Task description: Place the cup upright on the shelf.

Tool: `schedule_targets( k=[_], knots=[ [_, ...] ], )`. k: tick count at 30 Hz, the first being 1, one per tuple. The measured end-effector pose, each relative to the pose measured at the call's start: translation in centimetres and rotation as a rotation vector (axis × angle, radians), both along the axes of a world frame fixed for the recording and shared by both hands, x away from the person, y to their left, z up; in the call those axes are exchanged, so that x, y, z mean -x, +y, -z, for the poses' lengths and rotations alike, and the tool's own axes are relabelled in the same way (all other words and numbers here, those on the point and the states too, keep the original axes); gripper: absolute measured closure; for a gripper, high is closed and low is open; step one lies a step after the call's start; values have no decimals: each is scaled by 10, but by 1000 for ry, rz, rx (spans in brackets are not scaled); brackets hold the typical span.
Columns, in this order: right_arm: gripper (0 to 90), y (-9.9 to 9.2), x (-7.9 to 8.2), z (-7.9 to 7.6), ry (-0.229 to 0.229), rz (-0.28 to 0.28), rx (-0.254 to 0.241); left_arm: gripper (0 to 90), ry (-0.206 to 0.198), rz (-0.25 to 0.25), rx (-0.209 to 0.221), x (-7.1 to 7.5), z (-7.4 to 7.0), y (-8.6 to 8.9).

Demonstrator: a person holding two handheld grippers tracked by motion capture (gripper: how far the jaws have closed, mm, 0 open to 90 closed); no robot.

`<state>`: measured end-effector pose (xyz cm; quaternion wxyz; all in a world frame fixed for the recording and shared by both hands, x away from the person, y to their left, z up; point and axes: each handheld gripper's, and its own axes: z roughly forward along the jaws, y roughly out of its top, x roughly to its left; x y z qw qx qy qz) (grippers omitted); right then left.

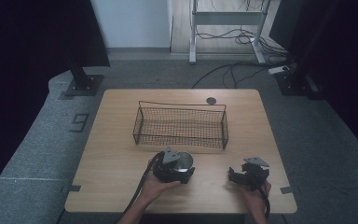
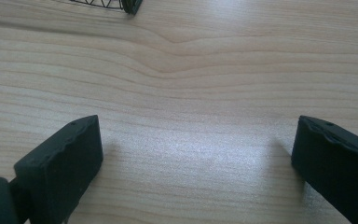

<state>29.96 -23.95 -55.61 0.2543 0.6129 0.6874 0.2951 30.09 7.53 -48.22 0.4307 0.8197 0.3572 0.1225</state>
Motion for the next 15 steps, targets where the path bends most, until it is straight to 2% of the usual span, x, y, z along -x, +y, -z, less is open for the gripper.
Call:
schedule_targets(
  k=[15],
  knots=[
    [19, 0, 0, 0, 0, 0, 0, 150, -21, -32, 24, -8, -18, 22]
  ],
)
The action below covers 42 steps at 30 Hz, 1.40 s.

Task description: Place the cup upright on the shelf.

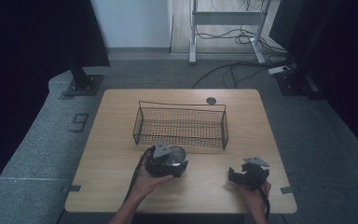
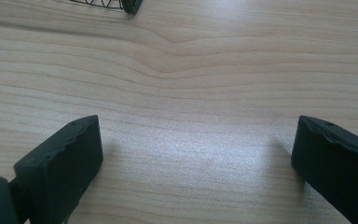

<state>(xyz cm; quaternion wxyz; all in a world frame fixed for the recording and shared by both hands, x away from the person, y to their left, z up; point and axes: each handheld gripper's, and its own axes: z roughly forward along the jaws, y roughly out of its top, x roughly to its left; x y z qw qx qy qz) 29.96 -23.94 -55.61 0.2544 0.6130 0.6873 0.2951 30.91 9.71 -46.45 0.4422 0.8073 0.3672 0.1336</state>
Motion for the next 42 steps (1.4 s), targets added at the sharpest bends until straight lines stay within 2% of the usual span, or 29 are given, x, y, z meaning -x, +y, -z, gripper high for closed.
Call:
schedule_targets(
  k=[4, 20, 24, 32, 42],
  knots=[
    [19, 0, 0, 0, 0, 0, 0, 150, -11, -7, -13, -1, -3, 2],
    [19, 0, 0, 0, 0, 0, 0, 150, -37, -30, 5, -8, -19, 15],
    [18, 0, 0, 0, 0, 0, 0, 150, -37, -41, -3, -13, -20, 18],
    [18, 0, -1, 0, -1, -1, 0, 150, -29, -51, 13, -17, -23, 24],
    [18, 0, -1, 0, -1, -1, 0, 150, -43, -54, 25, -20, -33, 29]
  ],
)
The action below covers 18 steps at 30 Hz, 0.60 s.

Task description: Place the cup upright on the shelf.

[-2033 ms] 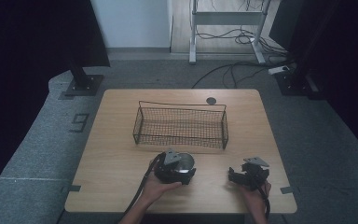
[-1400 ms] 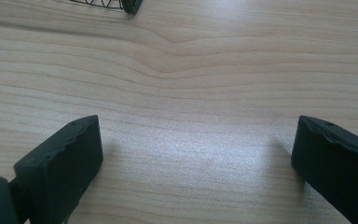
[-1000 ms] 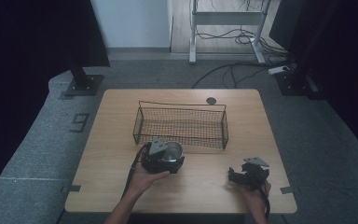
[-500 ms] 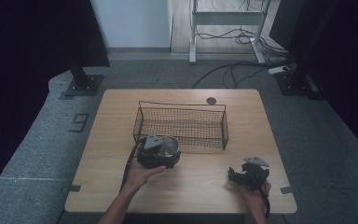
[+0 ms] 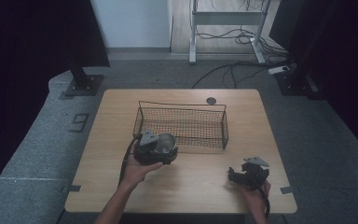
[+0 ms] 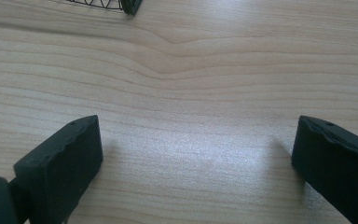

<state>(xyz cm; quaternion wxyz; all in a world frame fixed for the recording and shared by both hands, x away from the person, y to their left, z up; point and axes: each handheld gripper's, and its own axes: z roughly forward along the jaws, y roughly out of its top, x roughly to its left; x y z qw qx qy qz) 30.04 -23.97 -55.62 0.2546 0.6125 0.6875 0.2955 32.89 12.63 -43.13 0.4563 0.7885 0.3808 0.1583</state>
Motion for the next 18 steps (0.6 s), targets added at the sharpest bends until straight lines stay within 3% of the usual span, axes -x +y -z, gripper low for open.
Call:
schedule_targets(
  k=[18],
  knots=[
    [18, 0, 0, 0, 0, 0, 0, 150, 2, -17, -9, -20, -12, 4]
  ],
)
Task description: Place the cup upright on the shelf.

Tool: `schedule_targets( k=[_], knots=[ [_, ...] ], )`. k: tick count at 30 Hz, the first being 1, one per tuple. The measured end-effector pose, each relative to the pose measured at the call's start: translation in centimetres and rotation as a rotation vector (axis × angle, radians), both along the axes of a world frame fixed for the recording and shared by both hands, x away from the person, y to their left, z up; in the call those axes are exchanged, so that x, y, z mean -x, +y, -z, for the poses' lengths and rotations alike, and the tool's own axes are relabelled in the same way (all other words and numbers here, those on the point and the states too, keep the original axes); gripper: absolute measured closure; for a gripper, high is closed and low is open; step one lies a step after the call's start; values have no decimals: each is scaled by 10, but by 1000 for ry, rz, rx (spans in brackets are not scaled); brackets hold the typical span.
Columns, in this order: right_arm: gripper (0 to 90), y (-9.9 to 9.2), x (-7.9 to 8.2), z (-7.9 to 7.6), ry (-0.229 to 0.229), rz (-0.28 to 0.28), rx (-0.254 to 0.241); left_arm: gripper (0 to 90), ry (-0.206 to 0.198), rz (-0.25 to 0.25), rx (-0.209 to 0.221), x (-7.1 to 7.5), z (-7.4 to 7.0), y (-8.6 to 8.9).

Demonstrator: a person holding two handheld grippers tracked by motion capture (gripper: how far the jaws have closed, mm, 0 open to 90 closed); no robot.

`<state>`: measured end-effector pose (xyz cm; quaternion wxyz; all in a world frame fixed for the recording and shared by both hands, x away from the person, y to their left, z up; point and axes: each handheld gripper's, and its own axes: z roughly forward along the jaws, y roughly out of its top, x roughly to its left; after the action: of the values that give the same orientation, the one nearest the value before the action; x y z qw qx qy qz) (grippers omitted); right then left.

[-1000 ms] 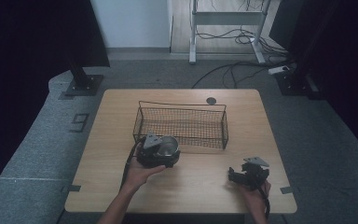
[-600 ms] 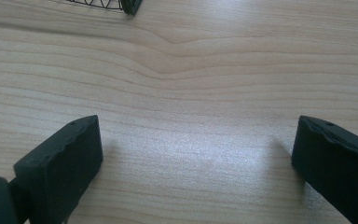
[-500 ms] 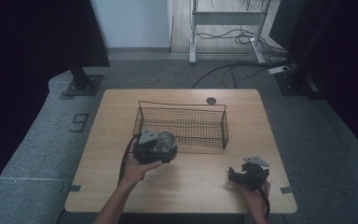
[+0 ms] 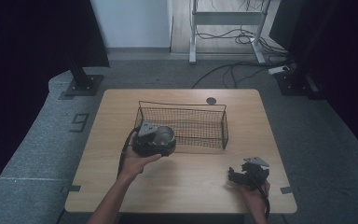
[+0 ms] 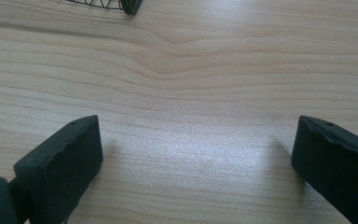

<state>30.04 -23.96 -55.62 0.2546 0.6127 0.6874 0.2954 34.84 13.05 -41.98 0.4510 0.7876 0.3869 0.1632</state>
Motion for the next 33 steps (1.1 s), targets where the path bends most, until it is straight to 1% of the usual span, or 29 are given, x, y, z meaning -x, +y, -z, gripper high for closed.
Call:
schedule_targets(
  k=[5, 14, 18, 21, 25, 28, 33],
  knots=[
    [18, 0, 0, 0, 0, 0, 0, 150, 8, -5, 12, -5, -1, 4],
    [18, 0, 0, 0, -1, 0, 0, 150, 6, -10, -3, -15, -8, 3],
    [18, 0, 0, 0, -1, 0, 0, 150, 10, -12, 0, -19, -9, 3],
    [18, 0, 0, 0, -1, 0, 0, 150, 21, -17, 2, -25, -11, 5],
    [18, 0, 0, 0, 1, -1, 0, 151, 23, -22, 6, -28, -12, 6],
    [18, 0, 0, 0, 0, 0, 0, 150, 33, -22, 5, -32, -11, 6],
    [18, 0, 0, 0, 1, -2, 2, 150, 33, -28, 3, -35, -12, 7]
  ],
)
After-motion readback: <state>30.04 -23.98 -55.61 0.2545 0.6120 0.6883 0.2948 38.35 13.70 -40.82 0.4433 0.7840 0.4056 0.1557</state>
